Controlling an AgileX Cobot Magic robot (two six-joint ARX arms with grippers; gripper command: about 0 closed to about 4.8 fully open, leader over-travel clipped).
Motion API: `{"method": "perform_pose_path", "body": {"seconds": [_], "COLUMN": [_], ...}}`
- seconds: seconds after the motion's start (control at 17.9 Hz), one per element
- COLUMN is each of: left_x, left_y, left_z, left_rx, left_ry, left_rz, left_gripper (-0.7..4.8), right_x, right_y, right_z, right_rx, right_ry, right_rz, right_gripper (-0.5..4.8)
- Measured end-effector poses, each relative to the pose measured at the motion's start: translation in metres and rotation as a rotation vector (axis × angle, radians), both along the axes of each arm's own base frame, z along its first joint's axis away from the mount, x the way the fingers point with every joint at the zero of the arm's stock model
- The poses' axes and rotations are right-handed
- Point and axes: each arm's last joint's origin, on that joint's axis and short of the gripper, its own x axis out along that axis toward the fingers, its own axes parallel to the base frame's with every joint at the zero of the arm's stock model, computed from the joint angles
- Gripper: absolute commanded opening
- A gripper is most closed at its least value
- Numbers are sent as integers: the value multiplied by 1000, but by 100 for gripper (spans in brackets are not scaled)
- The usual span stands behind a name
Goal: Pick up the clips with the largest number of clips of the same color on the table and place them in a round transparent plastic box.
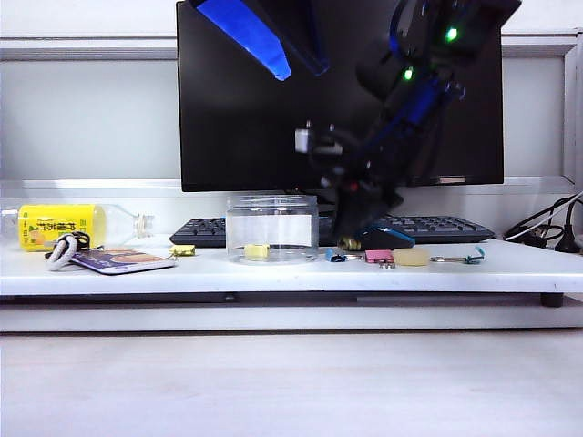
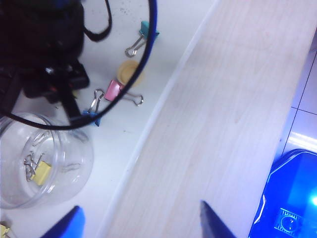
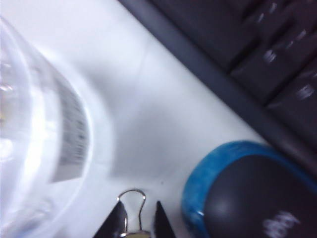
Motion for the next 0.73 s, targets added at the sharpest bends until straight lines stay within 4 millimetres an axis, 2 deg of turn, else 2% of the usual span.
{"method": "perform_pose_path", "body": {"seconds": [0.34,0.5,0.73], "left_x": [0,4,14], "left_y": [0,7,19], "left_z": [0,-2,-6], "left_rx": [2,84,135], "left_ry": [-3,-49,-25], "left_rz": [3,82,138], "left_gripper": [313,313,313], "right_x": [-9,-20,-26], "right_y": [-7,-10,-6], "right_z": [37,60,66], "right_rx": [44,103,205], "right_ry": [-95,-131,-79], "right_rz": [-5,30,117], "right_gripper": [-1,-1,-1]}}
